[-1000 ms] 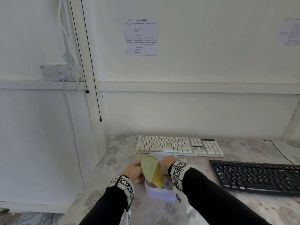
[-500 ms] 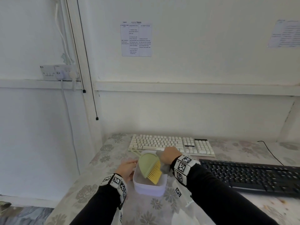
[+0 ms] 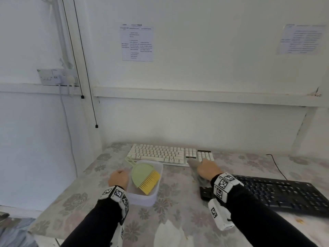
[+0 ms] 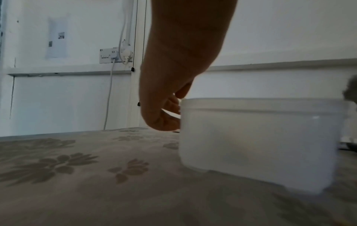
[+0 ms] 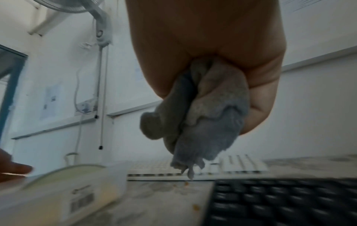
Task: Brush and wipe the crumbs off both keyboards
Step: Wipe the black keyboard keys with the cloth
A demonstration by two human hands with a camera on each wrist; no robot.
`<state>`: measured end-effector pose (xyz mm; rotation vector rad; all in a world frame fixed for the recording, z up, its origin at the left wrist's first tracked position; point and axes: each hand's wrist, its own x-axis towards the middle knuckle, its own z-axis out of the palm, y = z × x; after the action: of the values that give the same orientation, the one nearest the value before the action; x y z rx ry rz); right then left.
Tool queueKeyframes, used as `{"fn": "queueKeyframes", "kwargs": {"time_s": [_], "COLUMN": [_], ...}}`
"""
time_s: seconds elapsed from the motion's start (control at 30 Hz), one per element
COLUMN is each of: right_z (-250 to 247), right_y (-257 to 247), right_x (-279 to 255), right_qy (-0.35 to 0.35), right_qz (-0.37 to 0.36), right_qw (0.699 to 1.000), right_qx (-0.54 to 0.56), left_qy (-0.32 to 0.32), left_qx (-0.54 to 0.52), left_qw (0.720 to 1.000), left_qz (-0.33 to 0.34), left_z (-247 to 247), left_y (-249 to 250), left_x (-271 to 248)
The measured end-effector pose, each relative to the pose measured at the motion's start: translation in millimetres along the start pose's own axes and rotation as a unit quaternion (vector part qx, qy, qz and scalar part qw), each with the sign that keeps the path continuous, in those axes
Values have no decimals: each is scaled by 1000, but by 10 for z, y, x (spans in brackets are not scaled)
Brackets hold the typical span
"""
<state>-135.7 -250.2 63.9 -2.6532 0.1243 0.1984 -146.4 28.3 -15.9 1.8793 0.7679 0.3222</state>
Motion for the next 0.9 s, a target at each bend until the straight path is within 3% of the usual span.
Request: {"fn": "queueKeyframes", "kwargs": {"time_s": [0.13, 0.2, 0.3, 0.4, 0.5, 0.6, 0.7, 0.9], "right_z": [-189, -287, -349, -298, -250, -186, -153, -101], "right_y": [516, 722, 1020, 1314, 1485, 1557, 1555, 1545], "right_x": [-47, -127, -141, 0, 75, 118, 129, 272], "right_qy": [-3, -7, 0, 19, 1, -13, -17, -54], "right_qz": [31, 34, 54, 27, -18, -29, -1, -4], "right_qw": [999, 999, 998, 999, 1000, 997, 996, 991], "right_qx": [28, 35, 23, 13, -26, -70, -92, -121], "left_qy": [117, 155, 174, 55, -135, -252, -293, -303], "left_qx": [-46, -4, 11, 13, 2, 83, 138, 195], "left_qw": [992, 986, 961, 957, 970, 955, 942, 930], "left_qz": [-8, 57, 215, 285, 201, 133, 83, 71], "left_z": [91, 240, 597, 1000, 1379, 1718, 1958, 2198], "left_y": [233, 370, 555, 683, 747, 726, 662, 749], "left_x": [-288, -494, -758, -988, -1173, -1234, -1213, -1034]}}
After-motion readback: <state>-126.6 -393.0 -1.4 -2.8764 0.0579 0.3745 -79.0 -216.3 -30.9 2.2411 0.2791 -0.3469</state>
